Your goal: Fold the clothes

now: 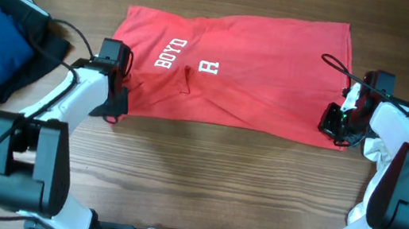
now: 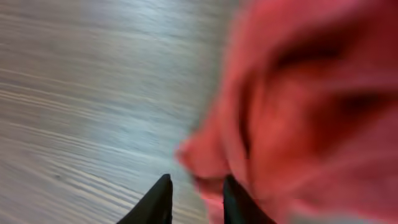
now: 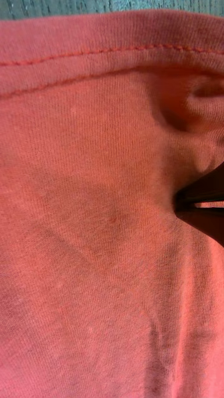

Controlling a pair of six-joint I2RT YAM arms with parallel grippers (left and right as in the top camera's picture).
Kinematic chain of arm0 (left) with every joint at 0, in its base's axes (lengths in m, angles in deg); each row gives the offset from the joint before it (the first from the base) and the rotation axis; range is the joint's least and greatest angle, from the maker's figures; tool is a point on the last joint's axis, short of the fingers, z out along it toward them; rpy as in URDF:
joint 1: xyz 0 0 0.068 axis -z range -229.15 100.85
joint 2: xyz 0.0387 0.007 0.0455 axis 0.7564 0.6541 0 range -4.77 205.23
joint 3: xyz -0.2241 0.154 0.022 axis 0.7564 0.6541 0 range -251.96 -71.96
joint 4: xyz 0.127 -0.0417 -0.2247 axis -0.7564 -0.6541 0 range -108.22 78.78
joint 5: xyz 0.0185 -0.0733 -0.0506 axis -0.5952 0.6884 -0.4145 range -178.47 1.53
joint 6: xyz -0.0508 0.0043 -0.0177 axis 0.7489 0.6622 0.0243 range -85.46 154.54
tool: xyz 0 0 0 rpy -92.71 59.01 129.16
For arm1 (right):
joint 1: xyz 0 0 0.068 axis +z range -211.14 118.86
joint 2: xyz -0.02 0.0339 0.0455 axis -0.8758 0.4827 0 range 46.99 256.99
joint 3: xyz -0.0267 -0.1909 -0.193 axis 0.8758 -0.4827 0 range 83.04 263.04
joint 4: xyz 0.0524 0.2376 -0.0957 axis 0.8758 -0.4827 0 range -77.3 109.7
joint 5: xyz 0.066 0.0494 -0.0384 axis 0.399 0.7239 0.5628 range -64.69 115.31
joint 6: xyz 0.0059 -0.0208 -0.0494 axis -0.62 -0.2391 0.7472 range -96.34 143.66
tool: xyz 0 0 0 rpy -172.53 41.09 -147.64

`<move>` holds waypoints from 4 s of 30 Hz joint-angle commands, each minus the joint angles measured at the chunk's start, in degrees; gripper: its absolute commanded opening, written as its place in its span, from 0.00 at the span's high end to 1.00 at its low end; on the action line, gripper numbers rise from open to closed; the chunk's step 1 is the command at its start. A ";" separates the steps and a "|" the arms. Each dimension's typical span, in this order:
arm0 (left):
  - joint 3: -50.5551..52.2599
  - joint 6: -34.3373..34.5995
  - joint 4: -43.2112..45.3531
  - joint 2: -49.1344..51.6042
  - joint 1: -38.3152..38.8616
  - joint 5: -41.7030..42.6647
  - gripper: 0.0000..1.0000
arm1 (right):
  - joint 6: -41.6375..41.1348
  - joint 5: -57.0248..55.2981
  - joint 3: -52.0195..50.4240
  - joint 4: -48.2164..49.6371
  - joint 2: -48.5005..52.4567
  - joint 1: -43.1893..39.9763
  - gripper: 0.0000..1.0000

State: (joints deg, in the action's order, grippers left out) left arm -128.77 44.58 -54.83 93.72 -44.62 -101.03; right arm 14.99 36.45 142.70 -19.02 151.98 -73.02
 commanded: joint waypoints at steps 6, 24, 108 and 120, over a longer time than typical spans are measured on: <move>0.42 5.53 -2.43 -9.46 -0.31 12.11 0.55 | 0.76 -2.60 -0.96 0.31 3.45 0.24 0.95; 10.12 11.23 5.66 -8.46 -0.31 6.88 0.64 | 0.79 -2.60 -0.96 0.15 3.45 0.24 0.94; 10.32 2.12 34.40 -6.95 -4.44 13.18 0.61 | 0.59 -2.60 -0.96 -0.28 3.45 0.24 0.94; 10.32 2.10 34.97 -1.20 -4.44 15.58 0.80 | 0.57 -2.58 -0.96 -0.42 3.45 0.24 0.94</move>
State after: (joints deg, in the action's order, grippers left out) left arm -118.46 47.10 -20.50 91.74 -49.21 -86.38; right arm 14.97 36.47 142.79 -19.23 152.05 -72.99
